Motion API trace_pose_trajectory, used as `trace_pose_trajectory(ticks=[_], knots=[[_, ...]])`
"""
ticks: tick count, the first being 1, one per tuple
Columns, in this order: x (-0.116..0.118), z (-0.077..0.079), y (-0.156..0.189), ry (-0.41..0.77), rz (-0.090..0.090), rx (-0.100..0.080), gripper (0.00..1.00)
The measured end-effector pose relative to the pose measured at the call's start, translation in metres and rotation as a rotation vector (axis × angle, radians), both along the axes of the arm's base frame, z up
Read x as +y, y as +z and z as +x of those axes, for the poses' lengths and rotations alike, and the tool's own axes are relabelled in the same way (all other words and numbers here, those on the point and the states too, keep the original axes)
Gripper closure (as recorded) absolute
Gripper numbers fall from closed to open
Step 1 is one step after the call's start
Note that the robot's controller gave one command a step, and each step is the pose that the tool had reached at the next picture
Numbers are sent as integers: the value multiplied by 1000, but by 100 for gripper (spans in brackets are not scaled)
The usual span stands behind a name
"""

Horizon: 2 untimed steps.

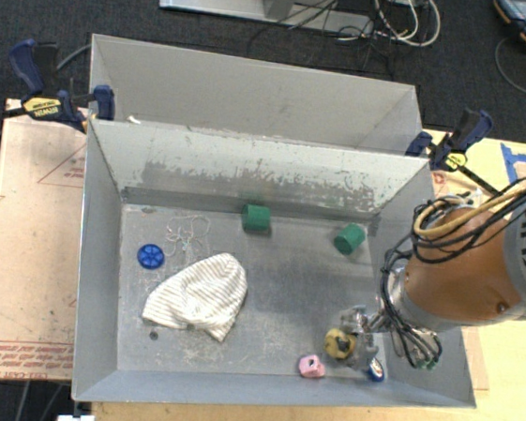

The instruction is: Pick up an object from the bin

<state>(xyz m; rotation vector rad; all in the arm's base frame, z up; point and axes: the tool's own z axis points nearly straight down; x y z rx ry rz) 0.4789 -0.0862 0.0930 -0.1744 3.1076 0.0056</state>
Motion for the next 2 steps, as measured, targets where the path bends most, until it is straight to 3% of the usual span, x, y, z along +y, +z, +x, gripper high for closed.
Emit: trace_pose_trajectory(ticks=[2], knots=[[0, 0, -3, 0, 0, 2, 100]])
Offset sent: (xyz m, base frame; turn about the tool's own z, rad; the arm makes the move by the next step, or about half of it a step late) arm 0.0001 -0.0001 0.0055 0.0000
